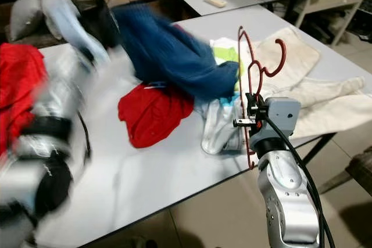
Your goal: Hang hanger
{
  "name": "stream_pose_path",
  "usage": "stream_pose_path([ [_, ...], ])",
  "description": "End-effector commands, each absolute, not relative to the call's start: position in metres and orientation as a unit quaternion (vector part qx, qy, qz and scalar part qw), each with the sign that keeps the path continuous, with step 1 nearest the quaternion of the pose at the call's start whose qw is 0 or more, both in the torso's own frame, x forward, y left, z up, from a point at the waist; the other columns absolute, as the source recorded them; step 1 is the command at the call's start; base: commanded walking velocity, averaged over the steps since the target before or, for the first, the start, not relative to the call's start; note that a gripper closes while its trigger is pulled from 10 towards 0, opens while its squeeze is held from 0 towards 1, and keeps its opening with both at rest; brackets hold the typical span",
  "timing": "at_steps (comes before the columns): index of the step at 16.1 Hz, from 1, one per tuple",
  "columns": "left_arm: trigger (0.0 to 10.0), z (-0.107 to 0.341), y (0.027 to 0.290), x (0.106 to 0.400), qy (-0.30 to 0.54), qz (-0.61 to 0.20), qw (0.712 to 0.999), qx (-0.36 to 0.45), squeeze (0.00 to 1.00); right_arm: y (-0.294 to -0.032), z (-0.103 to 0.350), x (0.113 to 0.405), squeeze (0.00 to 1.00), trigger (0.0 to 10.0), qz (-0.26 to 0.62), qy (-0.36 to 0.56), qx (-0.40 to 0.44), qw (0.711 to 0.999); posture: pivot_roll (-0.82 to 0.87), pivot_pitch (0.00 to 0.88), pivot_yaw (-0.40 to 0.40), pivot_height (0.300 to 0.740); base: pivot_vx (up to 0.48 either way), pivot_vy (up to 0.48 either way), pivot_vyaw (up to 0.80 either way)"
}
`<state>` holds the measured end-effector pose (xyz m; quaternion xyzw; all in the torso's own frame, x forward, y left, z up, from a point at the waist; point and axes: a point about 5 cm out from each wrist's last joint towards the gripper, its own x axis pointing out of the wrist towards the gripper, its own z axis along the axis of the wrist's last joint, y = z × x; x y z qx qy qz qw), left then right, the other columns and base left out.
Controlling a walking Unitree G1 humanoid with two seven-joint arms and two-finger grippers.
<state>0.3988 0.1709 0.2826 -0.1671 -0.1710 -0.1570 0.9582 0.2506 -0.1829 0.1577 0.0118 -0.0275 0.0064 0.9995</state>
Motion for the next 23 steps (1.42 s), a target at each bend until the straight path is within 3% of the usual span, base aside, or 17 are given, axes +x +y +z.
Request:
stream_pose_path([
  [1, 0.0, 0.319, 0.207, 0.396, -0.234, -0.108, 0.951, -0.171, 0.0, -0.182, 0.164, 0.252, 0.0, 10.0, 0.01, -0.041, 0.012, 0.999, 0.08, 0.0, 0.065, 0.74, 0.0, 0.0, 0.0],
  [2, 0.0, 0.353, 0.24, 0.387, -0.287, -0.047, 0.951, -0.106, 0.0, -0.182, 0.164, 0.252, 0.0, 10.0, 0.008, -0.043, 0.013, 0.999, 0.08, 0.0, 0.072, 0.74, 0.0, 0.0, 0.0],
  [5, 0.0, 0.396, 0.299, 0.358, -0.336, 0.101, 0.936, 0.036, 0.0, -0.182, 0.163, 0.249, 0.0, 10.0, 0.004, -0.043, 0.015, 0.999, 0.08, 0.0, 0.08, 0.74, 0.0, 0.0, 0.0],
  [8, 0.0, 0.42, 0.357, 0.312, -0.341, 0.234, 0.889, 0.198, 0.0, -0.18, 0.161, 0.249, 0.0, 10.0, 0.01, -0.037, 0.019, 0.999, 0.1, 0.0, 0.063, 0.74, 0.0, 0.0, 0.0],
  [11, 0.0, 0.368, 0.393, 0.307, -0.211, 0.279, 0.897, 0.269, 0.0, -0.174, 0.158, 0.254, 0.0, 10.0, 0.029, -0.029, 0.018, 0.999, 0.11, 0.001, 0.048, 0.74, 0.0, 0.0, 0.0],
  [13, 0.1, 0.308, 0.415, 0.307, -0.066, 0.294, 0.908, 0.29, 0.0, -0.171, 0.157, 0.255, 0.0, 10.0, 0.04, -0.024, 0.015, 0.999, 0.11, 0.001, 0.045, 0.74, 0.0, 0.0, 0.0],
  [14, 10.0, 0.267, 0.428, 0.3, 0.036, 0.299, 0.911, 0.281, 0.0, -0.17, 0.156, 0.255, 0.0, 10.0, 0.044, -0.022, 0.014, 0.999, 0.11, 0.0, 0.045, 0.74, 0.0, 0.0, 0.0],
  [15, 10.0, 0.229, 0.439, 0.287, 0.126, 0.295, 0.91, 0.263, 0.0, -0.17, 0.155, 0.254, 0.0, 10.0, 0.047, -0.018, 0.01, 0.999, 0.1, 0.0, 0.049, 0.74, 0.0, 0.0, 0.0],
  [16, 10.0, 0.214, 0.442, 0.281, 0.169, 0.282, 0.908, 0.26, 1.0, -0.171, 0.154, 0.254, 0.0, 10.0, 0.047, -0.017, 0.009, 0.999, 0.1, 0.0, 0.049, 0.74, 0.0, 0.0, 0.0],
  [19, 10.0, 0.176, 0.442, 0.259, 0.363, 0.129, 0.878, 0.285, 1.0, -0.174, 0.152, 0.253, 0.0, 10.0, 0.045, -0.012, 0.006, 0.999, 0.1, 0.0, 0.046, 0.74, 0.0, 0.0, 0.0],
  [23, 10.0, 0.224, 0.407, 0.267, 0.337, -0.042, 0.903, 0.263, 1.0, -0.173, 0.154, 0.255, 0.0, 10.0, 0.054, -0.011, 0.005, 0.998, 0.11, 0.0, 0.035, 0.74, 0.0, 0.0, 0.0],
])
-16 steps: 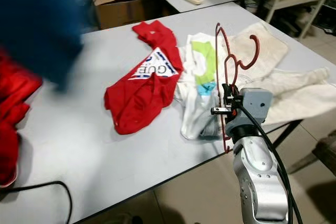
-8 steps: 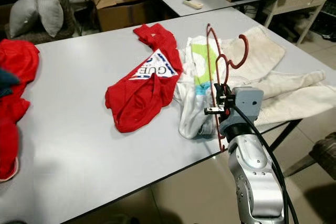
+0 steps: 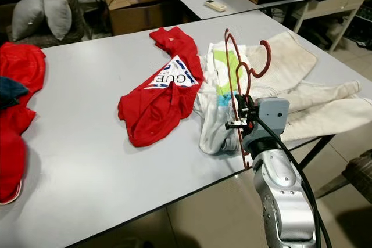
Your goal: Hang hanger
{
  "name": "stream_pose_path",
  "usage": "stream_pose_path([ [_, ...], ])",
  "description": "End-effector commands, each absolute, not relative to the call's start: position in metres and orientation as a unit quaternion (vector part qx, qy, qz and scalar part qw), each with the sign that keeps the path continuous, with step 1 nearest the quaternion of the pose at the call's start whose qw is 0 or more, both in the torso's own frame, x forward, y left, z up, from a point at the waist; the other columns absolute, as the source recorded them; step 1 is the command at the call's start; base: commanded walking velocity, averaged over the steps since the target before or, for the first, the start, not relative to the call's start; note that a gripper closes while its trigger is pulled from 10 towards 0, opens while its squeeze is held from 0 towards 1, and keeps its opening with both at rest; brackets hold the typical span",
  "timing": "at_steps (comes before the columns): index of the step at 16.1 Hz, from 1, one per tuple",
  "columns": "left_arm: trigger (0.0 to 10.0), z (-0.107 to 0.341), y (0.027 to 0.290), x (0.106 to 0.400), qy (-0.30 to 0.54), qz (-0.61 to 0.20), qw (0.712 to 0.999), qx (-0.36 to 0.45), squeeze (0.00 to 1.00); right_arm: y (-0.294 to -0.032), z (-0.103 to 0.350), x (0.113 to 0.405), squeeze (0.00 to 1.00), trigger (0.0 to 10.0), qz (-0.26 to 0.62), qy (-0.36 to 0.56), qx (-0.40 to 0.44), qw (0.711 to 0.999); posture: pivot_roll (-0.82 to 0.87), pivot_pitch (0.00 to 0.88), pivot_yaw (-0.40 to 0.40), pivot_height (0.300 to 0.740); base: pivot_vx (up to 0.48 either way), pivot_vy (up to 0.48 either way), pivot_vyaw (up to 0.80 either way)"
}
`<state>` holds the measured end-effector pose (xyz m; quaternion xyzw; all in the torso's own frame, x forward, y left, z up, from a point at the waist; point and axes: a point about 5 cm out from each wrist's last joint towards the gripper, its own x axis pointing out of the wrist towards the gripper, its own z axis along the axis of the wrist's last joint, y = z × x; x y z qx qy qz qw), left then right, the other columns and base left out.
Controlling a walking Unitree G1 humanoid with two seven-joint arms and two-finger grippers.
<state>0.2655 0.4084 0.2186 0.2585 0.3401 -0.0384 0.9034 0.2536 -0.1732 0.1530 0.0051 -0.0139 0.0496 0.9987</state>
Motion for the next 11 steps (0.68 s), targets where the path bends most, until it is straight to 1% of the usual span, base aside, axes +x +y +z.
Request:
stream_pose_path([
  [1, 10.0, 0.242, 0.394, 0.268, 0.314, -0.088, 0.909, 0.259, 1.0, -0.173, 0.154, 0.255, 0.0, 10.0, 0.055, -0.011, 0.004, 0.998, 0.11, 0.0, 0.032, 0.74, 0.0, 0.0, 0.0],
  [2, 10.0, 0.259, 0.375, 0.272, 0.269, -0.148, 0.924, 0.228, 1.0, -0.173, 0.154, 0.255, 0.0, 10.0, 0.056, -0.011, 0.004, 0.998, 0.12, 0.0, 0.029, 0.74, 0.0, 0.0, 0.0],
  [3, 10.0, 0.285, 0.346, 0.273, 0.201, -0.243, 0.929, 0.192, 1.0, -0.173, 0.154, 0.256, 0.0, 10.0, 0.059, -0.011, 0.003, 0.998, 0.12, 0.0, 0.029, 0.74, 0.0, 0.0, 0.0],
  [4, 10.0, 0.299, 0.328, 0.271, 0.167, -0.302, 0.921, 0.182, 1.0, -0.172, 0.154, 0.256, 0.0, 10.0, 0.062, -0.011, 0.001, 0.998, 0.12, 0.0, 0.032, 0.74, 0.0, 0.0, 0.0],
  [5, 10.0, 0.303, 0.322, 0.269, 0.156, -0.321, 0.916, 0.18, 1.0, -0.172, 0.155, 0.256, 0.0, 10.0, 0.063, -0.012, 0.001, 0.998, 0.12, 0.0, 0.035, 0.74, 0.0, 0.0, 0.0],
  [6, 10.0, 0.311, 0.304, 0.271, 0.116, -0.357, 0.914, 0.156, 1.0, -0.171, 0.156, 0.257, 0.0, 10.0, 0.064, -0.014, 0.001, 0.998, 0.11, 0.0, 0.041, 0.74, 0.0, 0.0, 0.0],
  [7, 10.0, 0.313, 0.291, 0.276, 0.084, -0.375, 0.913, 0.133, 1.0, -0.171, 0.157, 0.257, 0.0, 10.0, 0.063, -0.015, 0.002, 0.998, 0.11, 0.0, 0.041, 0.74, 0.0, 0.0, 0.0],
  [8, 10.0, 0.311, 0.283, 0.28, 0.072, -0.383, 0.912, 0.131, 1.0, -0.171, 0.157, 0.256, 0.0, 10.0, 0.061, -0.015, 0.002, 0.998, 0.1, 0.0, 0.044, 0.74, 0.0, 0.0, 0.0],
  [9, 10.0, 0.299, 0.257, 0.289, 0.031, -0.402, 0.909, 0.109, 1.0, -0.172, 0.156, 0.254, 0.0, 10.0, 0.055, -0.012, 0.002, 0.998, 0.08, 0.0, 0.06, 0.74, 0.0, 0.0, 0.0],
  [10, 10.0, 0.285, 0.231, 0.299, -0.011, -0.406, 0.912, 0.058, 1.0, -0.175, 0.156, 0.252, 0.0, 10.0, 0.042, -0.007, 0.002, 0.999, 0.07, 0.0, 0.064, 0.74, 0.0, 0.0, 0.0],
  [11, 10.0, 0.271, 0.213, 0.307, -0.041, -0.381, 0.924, 0.001, 1.0, -0.176, 0.157, 0.25, 0.0, 10.0, 0.035, -0.005, 0.007, 0.999, 0.06, 0.0, 0.071, 0.74, 0.0, 0.0, 0.0],
])
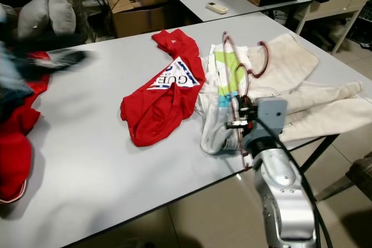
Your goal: Hang hanger
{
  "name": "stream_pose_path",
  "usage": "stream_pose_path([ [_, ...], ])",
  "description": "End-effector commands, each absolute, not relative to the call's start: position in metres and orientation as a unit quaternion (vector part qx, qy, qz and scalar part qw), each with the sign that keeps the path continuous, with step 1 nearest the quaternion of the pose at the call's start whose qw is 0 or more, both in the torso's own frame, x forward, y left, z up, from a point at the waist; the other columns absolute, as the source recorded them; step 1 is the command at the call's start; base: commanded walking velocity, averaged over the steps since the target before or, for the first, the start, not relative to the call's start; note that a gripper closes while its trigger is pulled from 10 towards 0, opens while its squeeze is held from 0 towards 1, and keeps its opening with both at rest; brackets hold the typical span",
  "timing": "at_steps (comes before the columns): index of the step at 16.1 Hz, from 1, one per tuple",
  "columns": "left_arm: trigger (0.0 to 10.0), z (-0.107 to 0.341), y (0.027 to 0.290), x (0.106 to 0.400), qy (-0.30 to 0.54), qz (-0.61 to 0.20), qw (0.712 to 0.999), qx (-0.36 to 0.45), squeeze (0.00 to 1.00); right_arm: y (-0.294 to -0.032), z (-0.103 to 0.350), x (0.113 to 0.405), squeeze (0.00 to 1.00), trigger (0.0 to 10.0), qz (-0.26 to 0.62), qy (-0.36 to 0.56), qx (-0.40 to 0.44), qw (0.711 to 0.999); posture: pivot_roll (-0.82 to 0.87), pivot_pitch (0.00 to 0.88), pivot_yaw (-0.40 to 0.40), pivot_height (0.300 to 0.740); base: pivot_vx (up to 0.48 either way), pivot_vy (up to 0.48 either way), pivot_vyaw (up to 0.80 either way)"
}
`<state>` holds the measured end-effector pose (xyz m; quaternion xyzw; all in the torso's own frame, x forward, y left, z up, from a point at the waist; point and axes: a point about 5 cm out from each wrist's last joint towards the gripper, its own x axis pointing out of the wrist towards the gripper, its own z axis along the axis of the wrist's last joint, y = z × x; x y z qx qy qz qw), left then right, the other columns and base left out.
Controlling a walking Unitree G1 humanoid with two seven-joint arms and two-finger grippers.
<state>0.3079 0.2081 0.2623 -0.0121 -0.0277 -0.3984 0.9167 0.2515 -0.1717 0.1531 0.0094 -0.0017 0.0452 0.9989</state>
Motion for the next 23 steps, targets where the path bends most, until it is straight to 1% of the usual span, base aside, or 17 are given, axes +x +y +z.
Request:
stream_pose_path([
  [1, 10.0, 0.244, 0.197, 0.311, -0.026, -0.338, 0.94, -0.031, 0.95, -0.175, 0.161, 0.247, 0.0, 10.0, 0.035, -0.008, 0.006, 0.999, 0.04, 0.0, 0.073, 0.74, 0.0, 0.0, 0.0],
  [2, 10.0, 0.218, 0.182, 0.308, -0.001, -0.324, 0.942, -0.082, 0.72, -0.172, 0.166, 0.243, 0.0, 10.0, 0.044, -0.011, -0.001, 0.999, 0.04, 0.006, 0.069, 0.74, 0.0, 0.0, 0.0],
  [3, 10.0, 0.205, 0.173, 0.302, 0.003, -0.318, 0.944, -0.084, 0.66, -0.17, 0.167, 0.241, 0.0, 10.0, 0.051, -0.009, -0.008, 0.999, 0.03, 0.009, 0.068, 0.74, 0.0, 0.0, 0.0],
  [4, 10.0, 0.194, 0.166, 0.298, 0.005, -0.305, 0.95, -0.072, 0.48, -0.168, 0.167, 0.238, 0.0, 10.0, 0.064, -0.003, -0.018, 0.998, 0.02, 0.022, 0.057, 0.74, 0.0, 0.0, 0.0],
  [5, 10.0, 0.189, 0.163, 0.297, 0.01, -0.293, 0.953, -0.071, 0.48, -0.168, 0.168, 0.237, 0.0, 10.0, 0.068, -0.001, -0.023, 0.997, 0.02, 0.022, 0.057, 0.74, 0.0, 0.0, 0.0],
  [6, 10.0, 0.174, 0.157, 0.295, 0.025, -0.266, 0.962, -0.059, 0.48, -0.168, 0.167, 0.235, 0.0, 10.0, 0.067, 0.004, -0.027, 0.997, 0.01, 0.027, 0.05, 0.74, 0.0, 0.0, 0.0],
  [8, 10.0, 0.157, 0.151, 0.295, 0.043, -0.227, 0.973, -0.012, 0.48, -0.169, 0.164, 0.232, 0.0, 10.0, 0.063, 0.016, -0.027, 0.998, 0.0, 0.038, 0.05, 0.74, 0.0, -0.18, 0.0],
  [9, 10.0, 0.149, 0.152, 0.295, 0.06, -0.207, 0.977, 0.008, 0.34, -0.17, 0.163, 0.23, 0.0, 10.0, 0.067, 0.022, -0.027, 0.997, 0.0, 0.038, 0.052, 0.74, 0.0, 0.0, 0.0],
  [10, 10.0, 0.14, 0.156, 0.296, 0.083, -0.192, 0.976, 0.052, 0.33, -0.173, 0.162, 0.227, 0.0, 10.0, 0.074, 0.027, -0.031, 0.996, 0.0, 0.035, 0.055, 0.74, 0.0, 0.0, 0.0],
  [12, 10.0, 0.126, 0.164, 0.307, 0.115, -0.18, 0.971, 0.109, 0.0, -0.183, 0.161, 0.223, 0.0, 10.0, 0.083, 0.043, -0.022, 0.995, -0.02, 0.036, 0.061, 0.74, 0.0, 0.0, 0.0],
  [13, 10.0, 0.124, 0.162, 0.313, 0.121, -0.181, 0.97, 0.112, 0.0, -0.183, 0.161, 0.222, 0.0, 10.0, 0.097, 0.051, -0.023, 0.994, -0.02, 0.041, 0.062, 0.74, 0.0, 0.0, 0.0],
  [15, 10.0, 0.118, 0.154, 0.325, 0.13, -0.193, 0.961, 0.147, 0.0, -0.183, 0.154, 0.214, 0.0, 10.0, 0.127, 0.08, -0.031, 0.988, -0.03, 0.046, 0.069, 0.74, 0.0, 0.0, 0.0],
  [17, 10.0, 0.113, 0.152, 0.336, 0.134, -0.18, 0.961, 0.163, 0.0, -0.194, 0.149, 0.207, 0.0, 10.0, 0.107, 0.098, -0.034, 0.989, -0.05, 0.046, 0.086, 0.74, 0.0, 0.0, 0.0],
  [18, 2.9, 0.114, 0.158, 0.345, 0.133, -0.158, 0.965, 0.16, 0.0, -0.202, 0.149, 0.202, 0.0, 10.0, 0.093, 0.1, -0.032, 0.99, -0.07, 0.048, 0.091, 0.74, 0.0, 0.0, 0.0],
  [19, 0.0, 0.115, 0.16, 0.348, 0.13, -0.159, 0.966, 0.154, 0.0, -0.209, 0.151, 0.198, 0.0, 10.0, 0.085, 0.101, -0.038, 0.99, -0.07, 0.05, 0.091, 0.74, 0.0, 0.0, 0.0],
  [22, 0.0, 0.114, 0.153, 0.349, 0.121, -0.217, 0.954, 0.166, 0.0, -0.218, 0.152, 0.193, 0.0, 10.0, 0.08, 0.106, -0.048, 0.99, -0.08, 0.06, 0.085, 0.74, 0.0, 0.0, 0.0],
  [23, 0.0, 0.109, 0.152, 0.35, 0.125, -0.241, 0.946, 0.181, 0.0, -0.222, 0.152, 0.193, 0.0, 10.0, 0.077, 0.109, -0.05, 0.99, -0.08, 0.063, 0.08, 0.74, 0.0, 0.0, 0.0],
])
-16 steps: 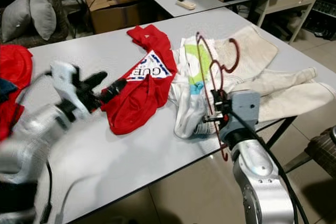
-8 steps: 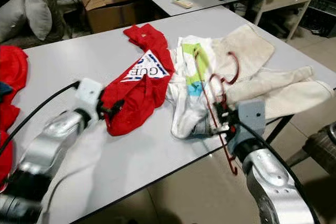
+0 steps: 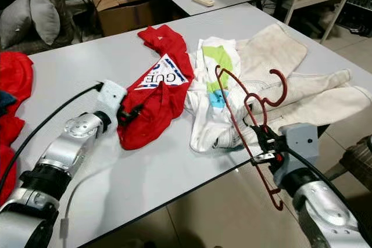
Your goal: Hang hanger
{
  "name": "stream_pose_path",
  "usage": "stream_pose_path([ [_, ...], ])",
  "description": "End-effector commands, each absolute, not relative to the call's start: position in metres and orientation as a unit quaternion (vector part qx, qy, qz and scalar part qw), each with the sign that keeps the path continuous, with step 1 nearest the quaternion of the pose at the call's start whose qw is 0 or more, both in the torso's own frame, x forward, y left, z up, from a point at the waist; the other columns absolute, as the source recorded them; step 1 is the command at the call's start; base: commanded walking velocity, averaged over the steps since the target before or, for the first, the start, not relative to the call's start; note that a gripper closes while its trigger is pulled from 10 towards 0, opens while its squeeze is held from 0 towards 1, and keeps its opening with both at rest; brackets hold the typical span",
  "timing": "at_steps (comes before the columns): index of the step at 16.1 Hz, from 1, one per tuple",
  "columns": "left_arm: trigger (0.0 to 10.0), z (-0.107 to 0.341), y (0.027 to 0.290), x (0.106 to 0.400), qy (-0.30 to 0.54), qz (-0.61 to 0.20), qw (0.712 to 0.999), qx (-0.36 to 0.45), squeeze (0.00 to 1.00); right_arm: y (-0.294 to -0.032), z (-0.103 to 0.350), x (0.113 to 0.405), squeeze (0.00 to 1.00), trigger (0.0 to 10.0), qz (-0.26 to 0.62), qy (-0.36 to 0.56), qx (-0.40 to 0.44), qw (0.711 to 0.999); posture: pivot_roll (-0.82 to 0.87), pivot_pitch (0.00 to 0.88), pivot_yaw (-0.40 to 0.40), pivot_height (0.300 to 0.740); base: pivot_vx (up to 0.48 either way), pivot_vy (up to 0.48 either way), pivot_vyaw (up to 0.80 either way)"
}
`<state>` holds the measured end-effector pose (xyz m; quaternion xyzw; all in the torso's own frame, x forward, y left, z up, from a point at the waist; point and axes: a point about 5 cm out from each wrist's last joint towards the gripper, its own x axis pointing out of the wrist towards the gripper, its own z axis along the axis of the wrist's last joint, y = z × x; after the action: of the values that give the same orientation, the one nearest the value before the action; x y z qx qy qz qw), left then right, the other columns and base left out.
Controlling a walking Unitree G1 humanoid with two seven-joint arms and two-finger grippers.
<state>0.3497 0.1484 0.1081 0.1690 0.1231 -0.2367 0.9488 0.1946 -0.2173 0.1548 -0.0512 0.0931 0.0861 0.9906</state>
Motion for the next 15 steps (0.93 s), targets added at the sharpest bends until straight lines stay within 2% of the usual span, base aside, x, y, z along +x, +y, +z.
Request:
stream_pose_path([
  [1, 0.0, 0.105, 0.154, 0.352, 0.13, -0.244, 0.94, 0.197, 0.0, -0.224, 0.151, 0.192, 0.0, 10.0, 0.077, 0.111, -0.053, 0.989, -0.08, 0.064, 0.078, 0.74, 0.0, 0.0, 0.0],
  [6, 0.0, 0.096, 0.167, 0.356, 0.149, -0.227, 0.936, 0.222, 0.0, -0.223, 0.154, 0.191, 0.0, 10.0, 0.082, 0.108, -0.056, 0.989, -0.09, 0.062, 0.087, 0.74, 0.0, 0.0, 0.0],
  [10, 0.0, 0.093, 0.173, 0.36, 0.153, -0.2, 0.957, 0.142, 0.0, -0.222, 0.154, 0.19, 0.0, 10.0, 0.089, 0.109, -0.057, 0.988, -0.1, 0.062, 0.087, 0.74, 0.0, 0.0, 0.0],
  [13, 0.0, 0.085, 0.172, 0.357, 0.175, -0.216, 0.952, 0.125, 0.0, -0.221, 0.153, 0.19, 0.0, 10.0, 0.094, 0.11, -0.058, 0.988, -0.1, 0.062, 0.087, 0.74, 0.0, 0.0, 0.0],
  [15, 0.0, 0.081, 0.172, 0.357, 0.189, -0.206, 0.956, 0.087, 0.0, -0.221, 0.154, 0.191, 0.0, 10.0, 0.097, 0.109, -0.059, 0.988, -0.1, 0.06, 0.086, 0.74, 0.0, 0.0, 0.0],
])
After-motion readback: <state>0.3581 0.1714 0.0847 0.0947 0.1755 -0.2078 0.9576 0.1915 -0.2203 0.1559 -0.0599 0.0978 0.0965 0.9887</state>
